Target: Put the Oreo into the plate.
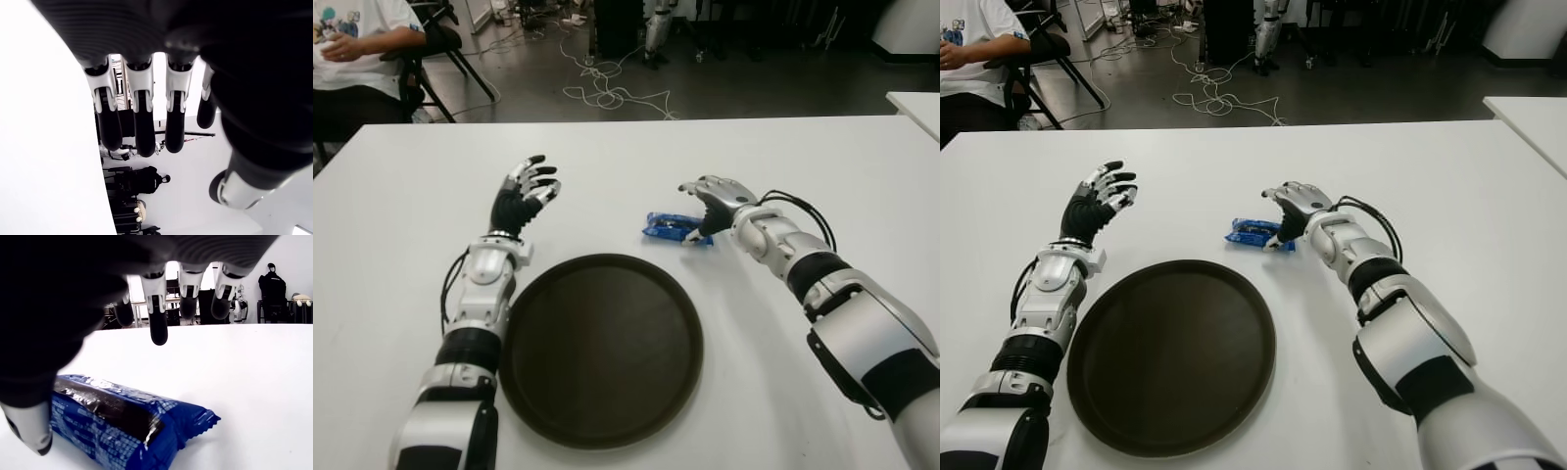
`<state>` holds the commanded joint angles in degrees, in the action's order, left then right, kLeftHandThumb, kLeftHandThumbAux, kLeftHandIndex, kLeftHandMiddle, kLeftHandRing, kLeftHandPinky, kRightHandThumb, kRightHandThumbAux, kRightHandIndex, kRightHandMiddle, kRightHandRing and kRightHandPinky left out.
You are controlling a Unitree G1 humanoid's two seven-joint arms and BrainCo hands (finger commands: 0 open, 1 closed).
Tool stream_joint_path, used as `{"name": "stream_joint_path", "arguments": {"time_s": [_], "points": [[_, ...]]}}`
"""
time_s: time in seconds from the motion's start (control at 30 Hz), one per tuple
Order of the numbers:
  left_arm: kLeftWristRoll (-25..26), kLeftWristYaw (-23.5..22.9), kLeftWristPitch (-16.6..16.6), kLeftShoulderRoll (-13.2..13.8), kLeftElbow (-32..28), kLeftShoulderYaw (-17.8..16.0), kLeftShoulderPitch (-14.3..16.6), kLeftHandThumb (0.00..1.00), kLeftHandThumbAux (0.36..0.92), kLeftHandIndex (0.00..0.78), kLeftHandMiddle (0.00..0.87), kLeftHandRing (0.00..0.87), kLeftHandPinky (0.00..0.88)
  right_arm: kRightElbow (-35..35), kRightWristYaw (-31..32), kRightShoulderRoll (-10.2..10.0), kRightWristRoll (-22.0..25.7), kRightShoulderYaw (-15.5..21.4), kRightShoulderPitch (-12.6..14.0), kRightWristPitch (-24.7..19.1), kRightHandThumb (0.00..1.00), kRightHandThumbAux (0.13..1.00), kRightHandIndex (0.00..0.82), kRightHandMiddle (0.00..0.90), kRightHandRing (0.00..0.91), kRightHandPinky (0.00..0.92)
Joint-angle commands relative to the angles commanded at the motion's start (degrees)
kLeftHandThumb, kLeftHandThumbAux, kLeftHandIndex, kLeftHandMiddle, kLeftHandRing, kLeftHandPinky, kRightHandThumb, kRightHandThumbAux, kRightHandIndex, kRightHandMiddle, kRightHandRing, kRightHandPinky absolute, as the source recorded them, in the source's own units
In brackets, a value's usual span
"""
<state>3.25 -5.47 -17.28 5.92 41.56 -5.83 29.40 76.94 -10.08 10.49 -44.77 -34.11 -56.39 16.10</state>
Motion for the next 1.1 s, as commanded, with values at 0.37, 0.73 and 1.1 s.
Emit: {"name": "stream_joint_path", "arguments": {"time_s": [0.37,0.73,1.1], "points": [[-0.30,0.53,-0.19,-0.17,0.41,-0.09,0.25,0.248,0.720,0.194,0.282,0.273,0.288,0.10,-2.19,-1.32,-0.30,-0.93,1.57,0.25,0.000,0.684,0.000,0.000,0.000,0.000],[-0.83,1.20,0.28,-0.57,-0.44,0.38,0.00,0.221,0.761,0.200,0.284,0.272,0.285,0.25,-0.18,-3.57,-0.26,-2.95,4.80,4.62,0.000,0.734,0.000,0.001,0.010,0.028],[-0.46,0.98,0.41,-0.95,-0.27,0.11,0.18,0.245,0.751,0.195,0.283,0.274,0.292,0.30,3.86,-3.35,0.34,-2.49,4.22,4.83,0.000,0.679,0.008,0.032,0.041,0.044]]}}
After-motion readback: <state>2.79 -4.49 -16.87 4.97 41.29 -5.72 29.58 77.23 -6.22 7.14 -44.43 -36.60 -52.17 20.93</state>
